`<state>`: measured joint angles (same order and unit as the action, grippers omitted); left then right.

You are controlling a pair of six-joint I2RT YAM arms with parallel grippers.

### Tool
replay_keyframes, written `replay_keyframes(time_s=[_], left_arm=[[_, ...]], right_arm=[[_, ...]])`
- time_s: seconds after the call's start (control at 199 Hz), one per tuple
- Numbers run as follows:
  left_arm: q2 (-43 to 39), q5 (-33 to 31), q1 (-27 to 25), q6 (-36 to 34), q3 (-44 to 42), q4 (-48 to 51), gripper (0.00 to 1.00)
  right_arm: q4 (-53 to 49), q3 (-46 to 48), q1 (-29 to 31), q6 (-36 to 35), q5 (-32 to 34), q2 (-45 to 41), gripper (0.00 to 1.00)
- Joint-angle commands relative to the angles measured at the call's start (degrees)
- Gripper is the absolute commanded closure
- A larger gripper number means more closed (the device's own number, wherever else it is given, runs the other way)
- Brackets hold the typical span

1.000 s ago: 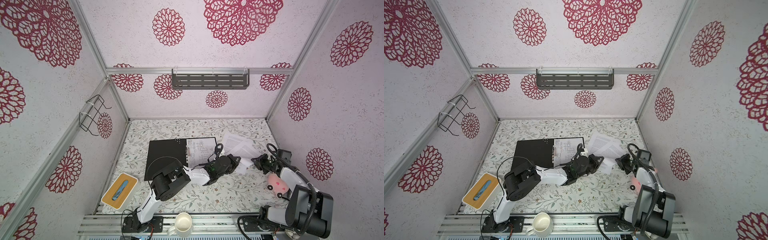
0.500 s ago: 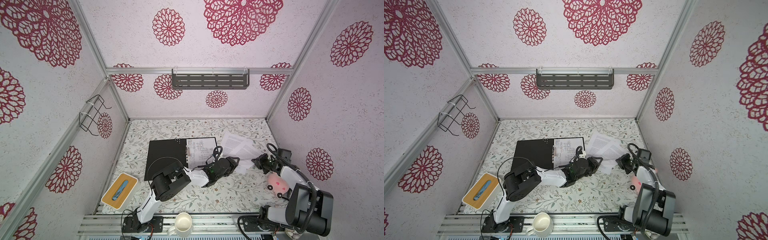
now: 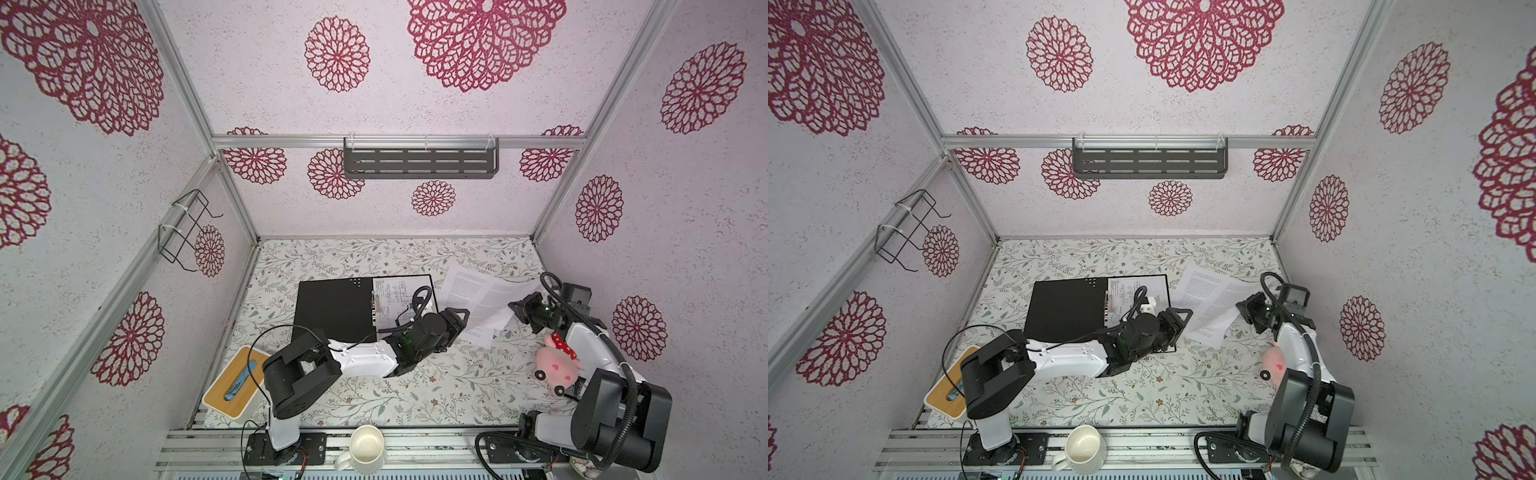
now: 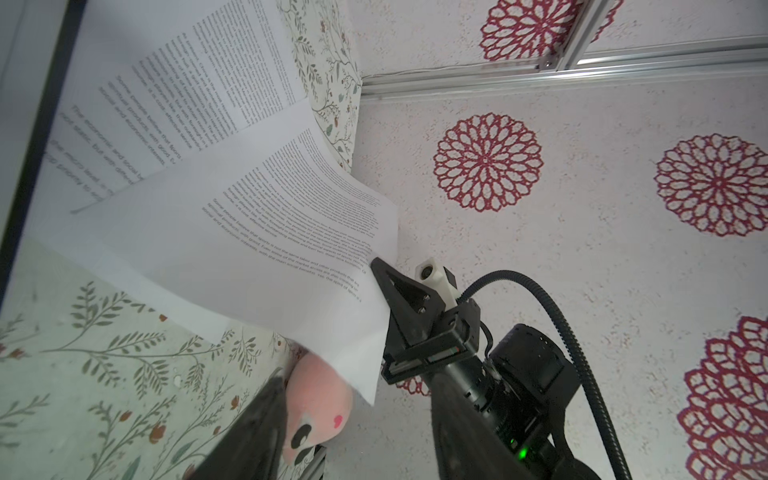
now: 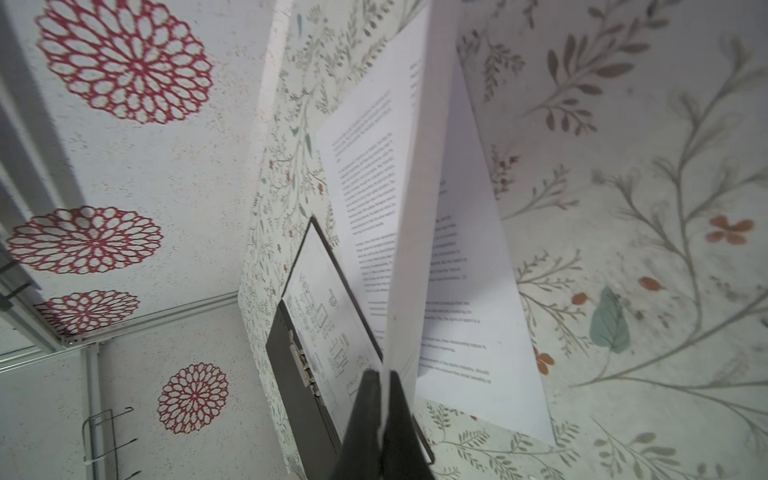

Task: Put the files into the folder
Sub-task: 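Swing the pages onto the folder clip with right gripper while left draws back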

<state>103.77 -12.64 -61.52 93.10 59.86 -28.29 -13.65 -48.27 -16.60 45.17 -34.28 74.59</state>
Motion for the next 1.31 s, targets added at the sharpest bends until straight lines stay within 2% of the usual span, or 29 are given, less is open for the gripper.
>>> replay_keyframes(time_s=[0.0, 0.136, 0.332, 0.447, 0.608, 0.704, 0.859, 0.965, 1.176, 1.302], left_arm=[[-5.09, -4.17, 1.1, -2.23, -3.68, 9.53, 0.36], [-12.1, -9.35, 1.87, -3.71, -5.99, 22.35, 0.23], [-21.56, -17.57, 2.5, -4.25, -9.25, 34.65, 0.0], [-26.3, -20.2, 3.65, -3.98, -11.84, 38.99, 0.02], [-32.38, -21.83, 5.59, -1.59, -17.66, 41.07, 0.02], [-35.82, -22.98, 6.22, 0.49, -21.41, 41.45, 0.02], [-39.29, -23.24, 6.58, 2.34, -25.21, 43.37, 0.02], [-40.3, -22.25, 6.71, 2.95, -27.01, 43.41, 0.02], [-41.54, -21.65, 6.71, 3.31, -29.15, 43.45, 0.02], [-42.02, -21.38, 6.74, 3.72, -30.0, 43.46, 0.02]], right_arm=[[-0.06, -7.03, 3.56, 0.79, -0.34, 0.27, 1.0], [-0.75, -14.41, 12.12, 0.28, 1.87, 3.71, 1.0], [-2.61, -27.4, 25.02, -1.08, 2.1, 12.44, 1.0], [-7.13, -37.21, 30.42, -4.09, -0.2, 17.28, 1.0], [-9.65, -45.11, 31.62, -6.15, -5.36, 18.05, 1.0], [-8.06, -40.94, 31.49, -7.28, -6.33, 14.7, 1.0], [5.17, -17.11, 31.23, -4.42, -5.39, 8.79, 1.0], [10.61, -6.42, 31.23, -5.79, -3.56, 9.11, 1.0], [7.5, -3.5, 31.28, -14.73, -1.17, 15.3, 1.0], [6.77, -3.41, 31.28, -16.93, 0.61, 17.17, 1.0]])
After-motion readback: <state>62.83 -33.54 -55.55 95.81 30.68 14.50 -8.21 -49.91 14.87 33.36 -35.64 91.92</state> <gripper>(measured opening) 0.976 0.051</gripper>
